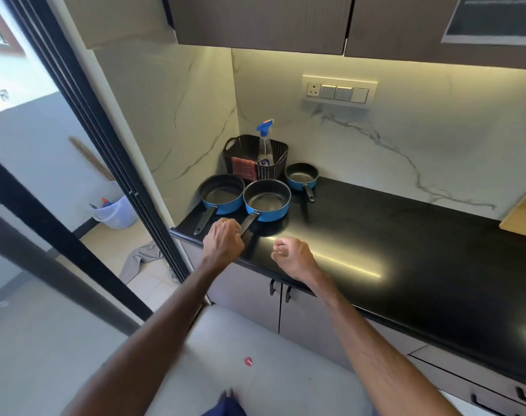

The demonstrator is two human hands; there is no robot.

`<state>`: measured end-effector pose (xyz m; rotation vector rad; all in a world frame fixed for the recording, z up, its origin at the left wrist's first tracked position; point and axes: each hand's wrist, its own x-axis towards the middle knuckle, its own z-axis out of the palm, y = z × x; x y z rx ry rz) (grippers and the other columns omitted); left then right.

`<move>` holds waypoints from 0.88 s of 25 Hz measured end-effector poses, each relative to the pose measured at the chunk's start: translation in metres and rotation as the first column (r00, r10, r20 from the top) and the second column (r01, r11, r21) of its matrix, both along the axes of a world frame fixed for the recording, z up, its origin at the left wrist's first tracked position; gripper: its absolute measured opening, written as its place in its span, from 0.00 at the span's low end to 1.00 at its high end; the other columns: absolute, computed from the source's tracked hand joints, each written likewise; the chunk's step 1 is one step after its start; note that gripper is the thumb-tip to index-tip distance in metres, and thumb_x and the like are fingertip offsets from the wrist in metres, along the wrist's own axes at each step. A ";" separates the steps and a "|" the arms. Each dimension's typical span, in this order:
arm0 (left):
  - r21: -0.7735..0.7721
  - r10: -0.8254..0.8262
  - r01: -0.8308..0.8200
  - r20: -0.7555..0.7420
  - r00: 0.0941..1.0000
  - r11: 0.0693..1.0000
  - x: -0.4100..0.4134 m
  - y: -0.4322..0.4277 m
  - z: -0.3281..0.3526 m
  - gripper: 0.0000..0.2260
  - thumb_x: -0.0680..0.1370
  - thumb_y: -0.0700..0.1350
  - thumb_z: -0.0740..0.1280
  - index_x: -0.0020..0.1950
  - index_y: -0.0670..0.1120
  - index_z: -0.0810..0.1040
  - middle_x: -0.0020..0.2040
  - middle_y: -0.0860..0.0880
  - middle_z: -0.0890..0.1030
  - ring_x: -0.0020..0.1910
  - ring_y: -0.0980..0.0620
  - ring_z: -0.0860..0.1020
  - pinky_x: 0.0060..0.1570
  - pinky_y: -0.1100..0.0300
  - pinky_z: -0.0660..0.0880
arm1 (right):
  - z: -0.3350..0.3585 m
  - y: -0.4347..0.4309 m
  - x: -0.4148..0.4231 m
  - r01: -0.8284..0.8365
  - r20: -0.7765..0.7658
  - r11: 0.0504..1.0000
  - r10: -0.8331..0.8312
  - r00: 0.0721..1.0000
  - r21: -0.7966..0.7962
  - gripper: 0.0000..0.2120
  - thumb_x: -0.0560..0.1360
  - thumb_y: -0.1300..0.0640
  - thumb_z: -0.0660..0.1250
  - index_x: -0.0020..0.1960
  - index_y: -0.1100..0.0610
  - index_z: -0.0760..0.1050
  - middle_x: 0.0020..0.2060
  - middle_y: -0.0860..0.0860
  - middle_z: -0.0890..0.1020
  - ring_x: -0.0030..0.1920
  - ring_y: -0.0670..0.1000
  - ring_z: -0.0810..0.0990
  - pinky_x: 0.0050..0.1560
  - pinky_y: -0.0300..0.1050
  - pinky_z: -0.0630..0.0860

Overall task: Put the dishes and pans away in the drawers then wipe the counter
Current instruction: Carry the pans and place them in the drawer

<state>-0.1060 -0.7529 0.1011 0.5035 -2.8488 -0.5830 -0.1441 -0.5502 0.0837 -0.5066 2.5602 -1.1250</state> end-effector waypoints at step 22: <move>0.815 -0.179 -0.567 0.544 0.820 -0.118 -0.168 -0.216 -0.133 0.16 0.80 0.46 0.67 0.34 0.49 0.67 0.24 0.54 0.65 0.20 0.57 0.64 0.20 0.64 0.63 | -0.098 -0.194 -0.120 0.865 0.866 0.477 -0.357 0.351 -0.154 0.17 0.81 0.43 0.66 0.45 0.57 0.75 0.27 0.47 0.70 0.25 0.46 0.66 0.25 0.39 0.63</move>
